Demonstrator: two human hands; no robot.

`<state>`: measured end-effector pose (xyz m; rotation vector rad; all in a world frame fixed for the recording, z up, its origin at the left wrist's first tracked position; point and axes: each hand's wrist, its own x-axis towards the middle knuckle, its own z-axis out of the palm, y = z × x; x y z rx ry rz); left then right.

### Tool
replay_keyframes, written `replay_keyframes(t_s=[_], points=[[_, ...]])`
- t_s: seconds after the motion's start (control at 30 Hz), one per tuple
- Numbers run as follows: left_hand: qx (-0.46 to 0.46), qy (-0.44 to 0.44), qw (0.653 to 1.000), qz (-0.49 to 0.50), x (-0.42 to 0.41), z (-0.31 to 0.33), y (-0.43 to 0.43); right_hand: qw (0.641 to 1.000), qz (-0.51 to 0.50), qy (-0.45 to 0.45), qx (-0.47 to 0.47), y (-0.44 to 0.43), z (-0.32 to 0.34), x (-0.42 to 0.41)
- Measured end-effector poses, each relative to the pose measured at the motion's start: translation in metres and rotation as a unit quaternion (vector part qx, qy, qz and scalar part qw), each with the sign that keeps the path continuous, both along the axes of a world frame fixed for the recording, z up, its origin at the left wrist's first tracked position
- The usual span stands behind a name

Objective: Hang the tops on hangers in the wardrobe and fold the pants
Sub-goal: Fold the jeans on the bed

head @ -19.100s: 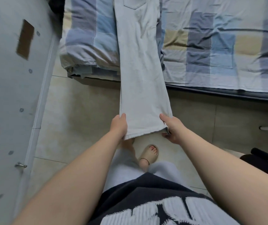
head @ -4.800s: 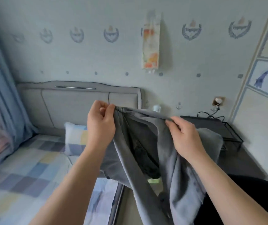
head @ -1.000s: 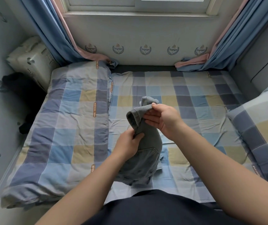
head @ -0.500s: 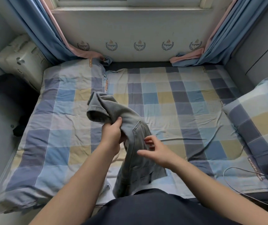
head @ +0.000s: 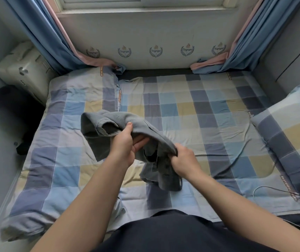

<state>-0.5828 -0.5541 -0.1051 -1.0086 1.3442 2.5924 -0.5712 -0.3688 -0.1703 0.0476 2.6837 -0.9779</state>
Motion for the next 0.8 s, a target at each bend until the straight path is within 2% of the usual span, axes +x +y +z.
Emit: replay_keyframes(t_s=[0.07,0.13,0.2,0.27,0.33,0.4,0.5,0.57,0.63,0.7,0.8], points=[[-0.029,0.011,0.999,-0.027,0.004,-0.005,-0.008,0.998,-0.015,0.017,-0.058,0.006,0.012,-0.014],[-0.095,0.012,0.991,-0.099,0.010,-0.011,-0.010,0.990,-0.048,0.006,-0.135,0.007,0.027,-0.028],[-0.165,0.007,0.967,-0.195,0.020,-0.017,-0.004,0.974,-0.078,-0.012,-0.210,0.001,0.041,-0.039],[-0.198,0.024,0.937,-0.288,0.031,-0.023,0.005,0.958,-0.093,-0.041,-0.267,-0.009,0.049,-0.047],[-0.208,0.048,0.909,-0.358,0.041,-0.030,0.014,0.946,-0.103,-0.071,-0.298,-0.020,0.053,-0.050],[-0.252,0.070,0.884,-0.388,0.047,-0.035,0.019,0.940,-0.121,-0.086,-0.308,-0.029,0.053,-0.052],[-0.347,0.090,0.866,-0.348,0.045,-0.043,0.018,0.920,-0.149,-0.123,-0.342,-0.032,0.052,-0.049],[-0.380,0.065,0.873,-0.298,0.041,-0.050,0.011,0.890,-0.146,-0.156,-0.403,-0.027,0.053,-0.045],[-0.349,0.018,0.907,-0.235,0.040,-0.055,0.006,0.882,-0.119,-0.166,-0.425,-0.016,0.051,-0.038],[-0.288,-0.026,0.943,-0.166,0.038,-0.057,0.002,0.900,-0.081,-0.173,-0.391,-0.005,0.045,-0.027],[-0.214,-0.051,0.971,-0.092,0.032,-0.053,-0.001,0.932,-0.023,-0.192,-0.306,0.008,0.026,-0.004]])
